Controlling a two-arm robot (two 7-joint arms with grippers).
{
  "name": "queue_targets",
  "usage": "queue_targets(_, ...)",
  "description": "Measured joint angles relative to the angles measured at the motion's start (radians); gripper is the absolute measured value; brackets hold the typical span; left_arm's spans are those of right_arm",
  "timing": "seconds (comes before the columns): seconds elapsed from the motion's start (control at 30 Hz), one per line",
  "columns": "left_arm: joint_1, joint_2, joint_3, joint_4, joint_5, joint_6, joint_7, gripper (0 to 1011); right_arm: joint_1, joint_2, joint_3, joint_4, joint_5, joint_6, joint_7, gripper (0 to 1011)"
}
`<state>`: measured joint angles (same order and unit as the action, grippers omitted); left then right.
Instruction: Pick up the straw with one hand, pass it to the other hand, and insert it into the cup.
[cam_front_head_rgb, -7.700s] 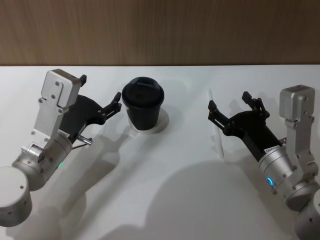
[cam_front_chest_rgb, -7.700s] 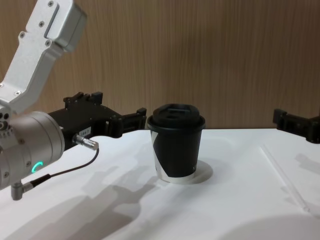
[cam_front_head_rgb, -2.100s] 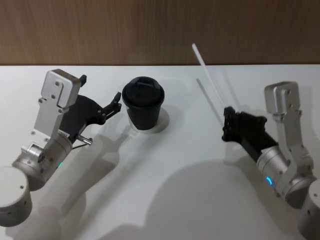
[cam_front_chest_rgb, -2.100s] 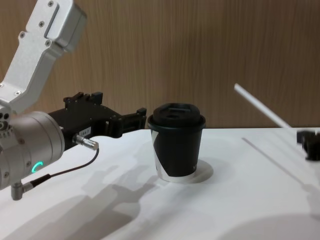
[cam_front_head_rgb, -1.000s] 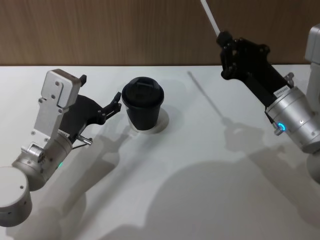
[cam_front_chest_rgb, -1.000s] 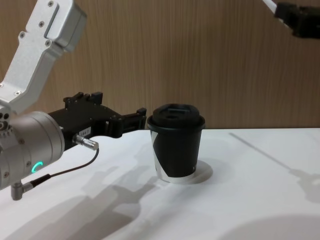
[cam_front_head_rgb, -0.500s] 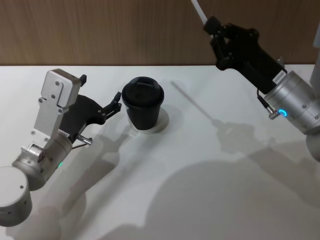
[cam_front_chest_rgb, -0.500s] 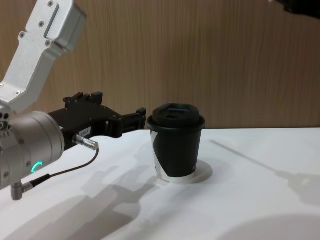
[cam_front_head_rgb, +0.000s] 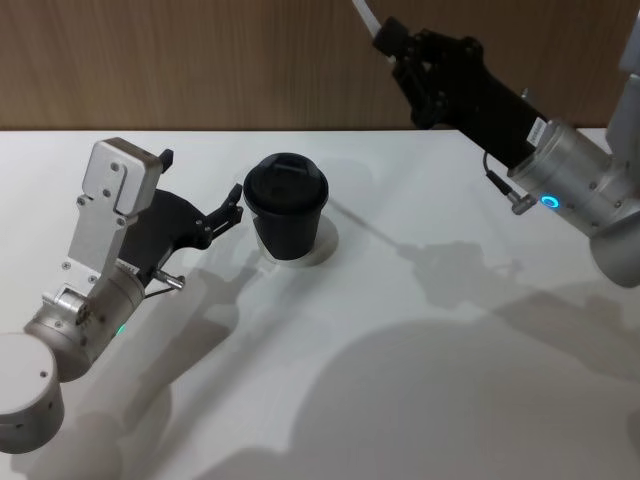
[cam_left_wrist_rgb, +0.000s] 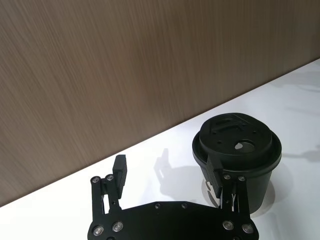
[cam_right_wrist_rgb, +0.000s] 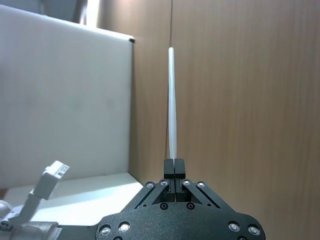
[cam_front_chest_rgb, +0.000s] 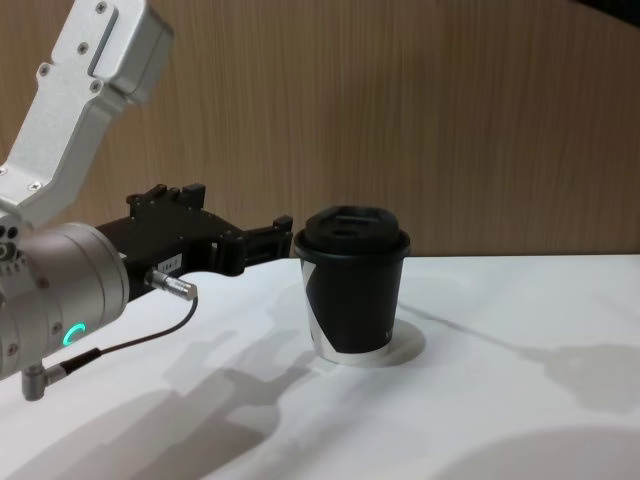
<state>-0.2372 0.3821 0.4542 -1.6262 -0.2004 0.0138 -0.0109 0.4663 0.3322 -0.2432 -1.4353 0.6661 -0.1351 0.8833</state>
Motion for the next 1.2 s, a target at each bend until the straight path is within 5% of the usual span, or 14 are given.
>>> queue_targets(0.5, 0.007, -0.004, -0.025, -0.018, -0.051, -0.003, -0.036, 1001, 0.078, -0.026, -0.039, 0.105, 0.063, 0.0, 0.105, 7)
queue_targets(0.77, 0.019, -0.002, -0.064, -0.058, -0.139, -0.003, -0.101, 1001, 0.092, -0.031, -0.047, 0.125, 0.074, 0.0, 0.125, 7)
queue_targets(1.2, 0.032, 0.003, -0.138, -0.129, -0.344, -0.015, -0.269, 1001, 0.104, -0.035, -0.053, 0.14, 0.084, 0.0, 0.14, 7)
